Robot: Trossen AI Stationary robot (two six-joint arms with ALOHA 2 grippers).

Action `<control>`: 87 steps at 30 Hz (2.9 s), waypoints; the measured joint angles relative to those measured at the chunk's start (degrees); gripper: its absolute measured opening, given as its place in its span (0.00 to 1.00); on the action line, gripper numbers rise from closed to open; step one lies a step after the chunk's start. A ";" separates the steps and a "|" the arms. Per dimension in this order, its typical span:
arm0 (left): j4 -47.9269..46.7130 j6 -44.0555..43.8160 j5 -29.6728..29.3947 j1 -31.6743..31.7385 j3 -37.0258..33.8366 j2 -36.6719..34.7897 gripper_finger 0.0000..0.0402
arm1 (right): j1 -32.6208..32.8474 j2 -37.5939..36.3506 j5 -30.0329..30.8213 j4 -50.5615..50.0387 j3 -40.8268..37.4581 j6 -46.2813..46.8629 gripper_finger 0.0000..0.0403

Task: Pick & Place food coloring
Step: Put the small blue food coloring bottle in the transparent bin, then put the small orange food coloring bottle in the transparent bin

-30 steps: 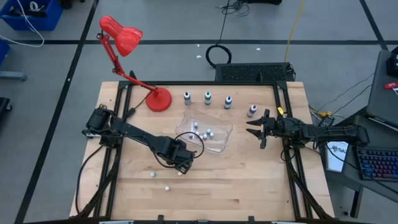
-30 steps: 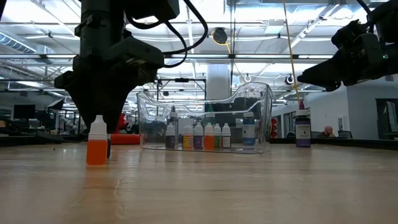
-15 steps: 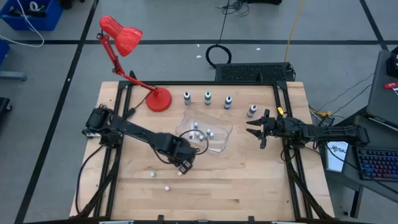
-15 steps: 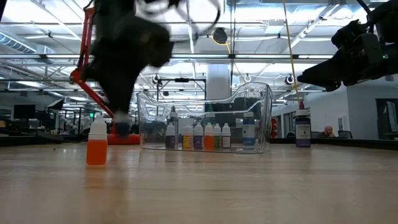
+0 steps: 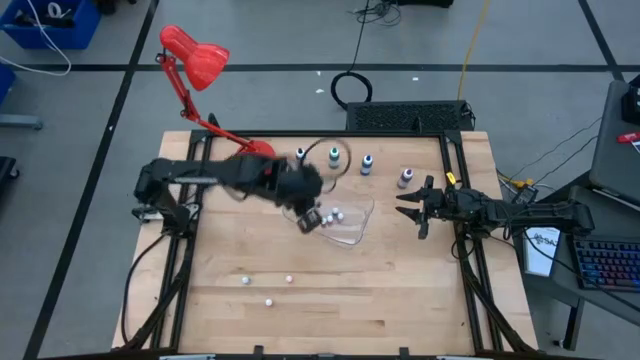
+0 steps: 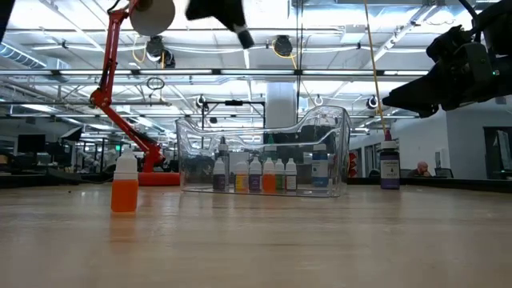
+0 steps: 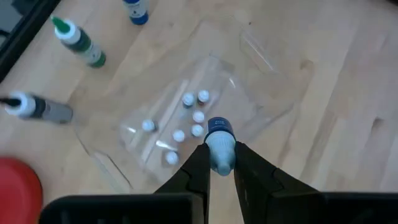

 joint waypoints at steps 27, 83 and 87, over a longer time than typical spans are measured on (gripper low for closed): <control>1.26 16.25 10.20 10.76 4.51 28.26 0.12 | 0.00 0.00 0.02 -0.02 0.00 0.00 0.36; 3.83 12.06 11.70 10.57 1.43 28.51 0.31 | 0.00 0.00 0.02 -0.02 0.00 0.00 0.36; 4.00 12.19 10.55 10.65 1.49 25.78 0.31 | 0.00 -0.02 0.02 -0.02 0.00 0.00 0.36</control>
